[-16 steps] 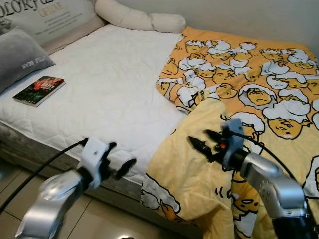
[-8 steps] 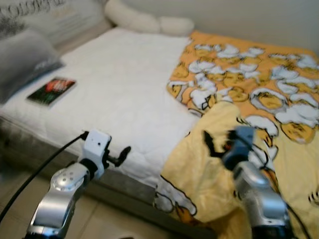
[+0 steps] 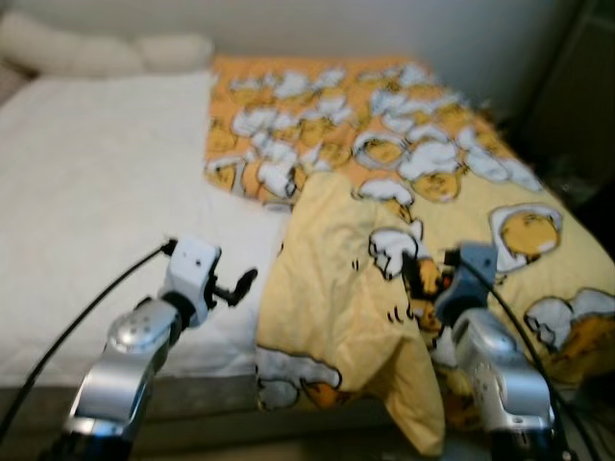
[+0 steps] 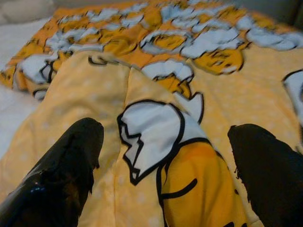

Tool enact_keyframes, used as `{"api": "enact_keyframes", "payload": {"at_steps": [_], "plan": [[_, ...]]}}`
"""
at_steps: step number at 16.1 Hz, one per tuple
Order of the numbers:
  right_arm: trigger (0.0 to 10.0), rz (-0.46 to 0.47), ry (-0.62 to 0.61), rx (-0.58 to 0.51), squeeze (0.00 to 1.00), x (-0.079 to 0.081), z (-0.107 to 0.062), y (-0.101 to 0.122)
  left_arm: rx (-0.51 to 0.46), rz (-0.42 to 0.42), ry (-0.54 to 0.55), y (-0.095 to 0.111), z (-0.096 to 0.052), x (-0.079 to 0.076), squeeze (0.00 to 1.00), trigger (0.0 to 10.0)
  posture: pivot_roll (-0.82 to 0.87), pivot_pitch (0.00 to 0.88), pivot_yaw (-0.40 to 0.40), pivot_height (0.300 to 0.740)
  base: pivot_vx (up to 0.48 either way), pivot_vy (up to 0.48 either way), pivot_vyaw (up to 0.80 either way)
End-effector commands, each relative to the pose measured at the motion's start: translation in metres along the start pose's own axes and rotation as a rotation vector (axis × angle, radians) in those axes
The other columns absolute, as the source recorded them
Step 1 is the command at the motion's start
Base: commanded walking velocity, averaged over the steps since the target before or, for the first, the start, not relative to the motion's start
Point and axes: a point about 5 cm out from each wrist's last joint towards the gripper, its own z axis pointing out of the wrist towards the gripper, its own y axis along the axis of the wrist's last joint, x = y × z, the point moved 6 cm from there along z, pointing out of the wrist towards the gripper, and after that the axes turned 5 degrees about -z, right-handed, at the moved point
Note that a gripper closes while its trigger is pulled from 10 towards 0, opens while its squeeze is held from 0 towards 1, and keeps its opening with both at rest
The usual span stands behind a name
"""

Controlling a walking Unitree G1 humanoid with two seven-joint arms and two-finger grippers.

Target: Clean up the room

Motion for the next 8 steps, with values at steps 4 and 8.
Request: {"api": "enact_keyframes", "payload": {"at_steps": [4,8], "plan": [[10.0,0.005,0.054,-0.030,1.00,0.0141,0.0016,0.0061,0.002,0.008,0.021,0.0027,-0.0012,0.0064,0.00,10.0,0.02,0.000,-0.026,0.740,0.000,0.391,-0.54],[10.0,0.005,0.063,-0.017,1.00,0.0191,0.0013,0.0023,0.000,0.009,0.019,0.0036,-0.0011,0.0057,0.00,10.0,0.02,0.000,-0.028,0.740,0.000,0.383,0.00]]}}
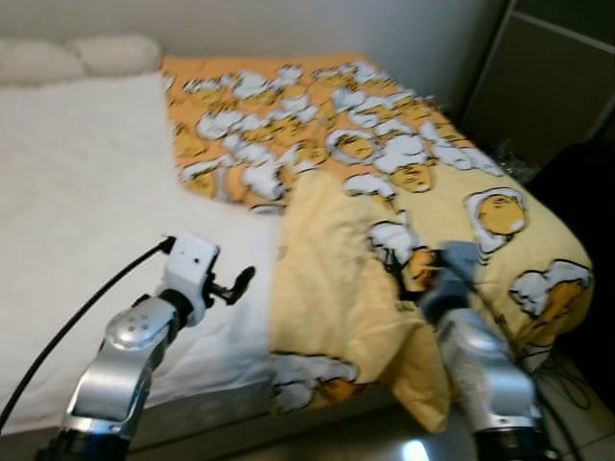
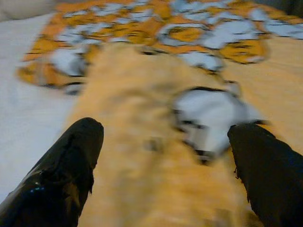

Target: Clean up the room

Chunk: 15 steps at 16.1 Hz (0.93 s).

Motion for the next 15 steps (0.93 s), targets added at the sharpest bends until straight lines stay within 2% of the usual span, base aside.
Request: {"api": "enact_keyframes", "payload": {"at_steps": [1,3,6,7,12,13,14,15], "plan": [[10.0,-0.022,-0.026,-0.018,1.00,-0.011,-0.001,0.006,-0.013,0.001,-0.002,0.005,0.001,-0.002,0.00,10.0,0.02,0.000,-0.028,0.740,0.000,0.386,0.00],[10.0,-0.020,-0.015,-0.018,1.00,-0.008,-0.001,0.006,-0.011,0.002,-0.004,0.004,0.001,-0.002,0.00,10.0,0.02,0.000,-0.028,0.740,0.000,0.386,0.00],[10.0,-0.062,0.029,0.004,1.00,0.002,-0.001,0.000,-0.019,0.010,-0.019,0.005,0.002,-0.005,0.00,10.0,0.02,0.000,-0.027,0.740,0.000,0.000,0.00],[10.0,-0.063,0.034,0.018,1.00,0.004,-0.001,-0.002,-0.027,0.024,-0.054,0.006,0.000,-0.011,0.00,10.0,0.01,0.000,-0.027,0.740,0.000,0.000,0.00],[10.0,-0.116,0.098,0.052,1.00,0.005,-0.002,-0.007,-0.025,0.044,-0.087,0.004,-0.009,-0.017,0.00,10.0,0.03,0.000,-0.037,0.740,0.000,0.000,0.00],[10.0,-0.131,0.092,0.094,1.00,0.000,0.005,-0.013,-0.026,0.051,-0.094,0.004,-0.011,-0.018,0.00,10.0,0.03,0.000,-0.038,0.740,0.000,0.000,0.00],[10.0,-0.187,0.101,0.168,1.00,-0.004,0.018,-0.020,-0.025,0.057,-0.100,0.005,-0.014,-0.017,0.00,10.0,0.04,0.000,-0.040,0.740,0.000,0.000,0.00],[10.0,-0.222,0.110,0.197,1.00,-0.006,0.023,-0.023,-0.024,0.059,-0.103,0.005,-0.015,-0.017,0.00,10.0,0.04,0.000,-0.040,0.740,0.000,0.000,0.00]]}}
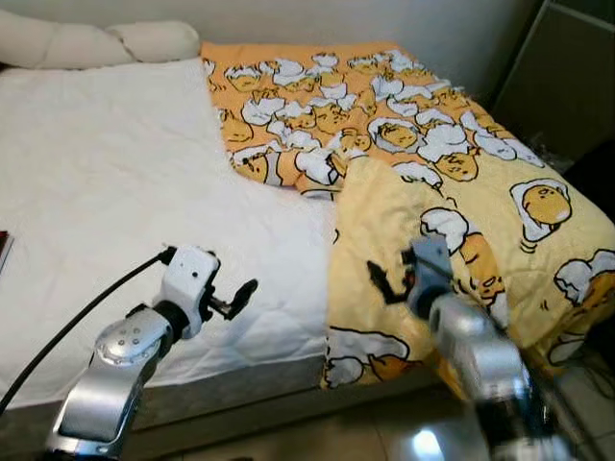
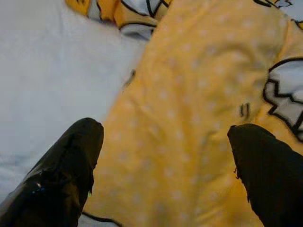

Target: Clean up the room

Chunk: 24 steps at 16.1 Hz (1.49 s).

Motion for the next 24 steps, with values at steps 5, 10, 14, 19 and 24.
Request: {"api": "enact_keyframes", "payload": {"at_steps": [5,10,14,19,24], "plan": [[10.0,-0.059,0.094,0.101,0.00,0.016,0.035,-0.003,0.034,0.061,-0.072,0.003,-0.010,-0.002,0.00,10.0,0.11,0.000,-0.059,0.740,0.000,0.000,0.00],[10.0,-0.108,0.177,0.122,0.00,0.045,0.045,-0.003,0.116,0.100,-0.125,-0.002,-0.047,-0.008,0.00,10.0,0.19,0.000,-0.043,0.740,0.000,0.000,0.00],[10.0,-0.230,0.067,0.153,0.00,0.046,0.050,-0.007,0.168,0.168,-0.155,0.017,-0.084,-0.002,0.00,10.0,0.31,0.120,-0.029,0.740,0.000,0.000,0.00],[10.0,-0.178,0.050,0.153,0.00,0.048,0.049,-0.014,0.207,0.177,-0.166,0.029,-0.111,-0.011,0.00,10.0,0.36,0.202,-0.004,0.740,0.000,0.000,0.00],[7.6,-0.213,-0.010,0.163,0.00,0.038,0.048,-0.020,0.242,0.174,-0.167,0.035,-0.134,-0.017,0.00,10.0,0.40,0.249,0.010,0.740,0.000,0.000,0.00]]}}
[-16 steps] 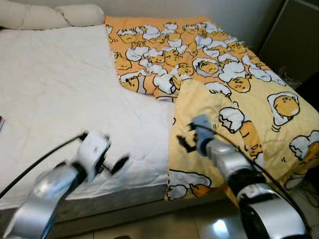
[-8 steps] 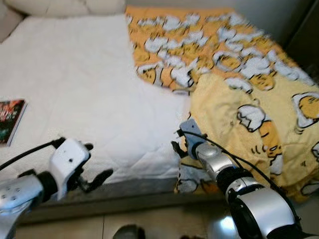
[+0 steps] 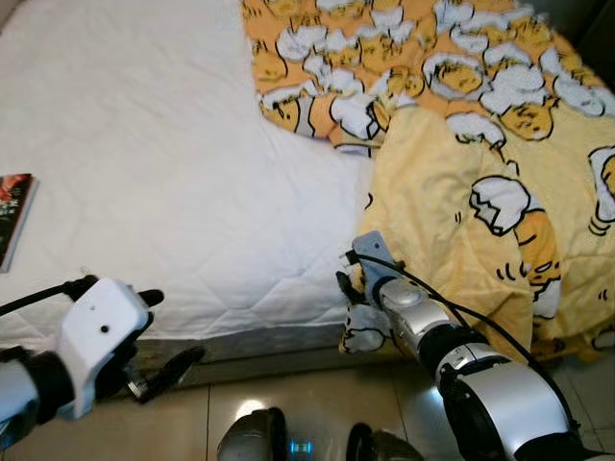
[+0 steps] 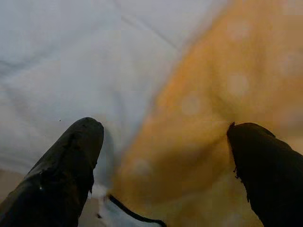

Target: Clean up the room

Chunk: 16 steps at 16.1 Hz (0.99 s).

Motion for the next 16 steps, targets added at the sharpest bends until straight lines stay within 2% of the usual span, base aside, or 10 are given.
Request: {"api": "enact_keyframes", "payload": {"at_steps": [1,2,3,4,9,10,12,14,16], "plan": [[4.3,0.000,-0.020,0.010,0.00,-0.002,-0.001,-0.006,0.009,0.008,-0.013,0.003,-0.007,-0.006,0.00,10.0,0.41,0.256,0.009,0.740,0.000,0.000,0.00],[3.6,-0.004,-0.020,0.011,0.00,-0.001,-0.001,-0.007,0.011,0.006,-0.019,0.003,-0.009,-0.008,0.00,10.0,0.41,0.257,0.007,0.740,0.000,0.000,0.00],[3.5,-0.019,-0.020,0.014,0.00,0.000,-0.001,-0.009,0.016,0.003,-0.027,0.003,-0.012,-0.011,0.00,10.0,0.41,0.255,-0.001,0.740,0.000,0.000,0.00],[2.4,-0.028,-0.024,0.019,0.00,0.000,-0.001,-0.012,0.021,-0.002,-0.029,0.002,-0.014,-0.013,0.00,10.0,0.41,0.248,-0.006,0.740,0.000,0.000,0.00],[2.3,-0.011,-0.031,0.013,0.00,-0.002,-0.001,-0.011,0.002,-0.025,-0.060,0.004,-0.013,-0.021,0.00,10.0,0.39,0.236,-0.020,0.740,0.000,0.000,0.00],[1.6,-0.010,-0.032,0.014,0.00,-0.003,-0.001,-0.011,-0.002,-0.034,-0.074,0.004,-0.012,-0.024,0.00,10.0,0.38,0.220,-0.025,0.740,0.000,0.000,0.00],[1.4,-0.011,-0.033,0.015,0.00,-0.004,-0.002,-0.012,-0.009,-0.035,-0.082,0.005,-0.011,-0.025,0.00,10.0,0.38,0.220,-0.025,0.740,0.000,0.000,0.00],[0.0,-0.020,-0.029,0.016,0.00,-0.008,-0.002,-0.013,-0.016,-0.045,-0.103,0.004,-0.009,-0.030,0.00,10.0,0.37,0.206,-0.023,0.740,0.000,0.000,0.00],[0.0,-0.012,-0.025,0.017,0.00,-0.010,-0.002,-0.013,-0.019,-0.046,-0.107,0.005,-0.007,-0.032,0.00,10.0,0.36,0.201,-0.027,0.740,0.000,0.000,0.00]]}}
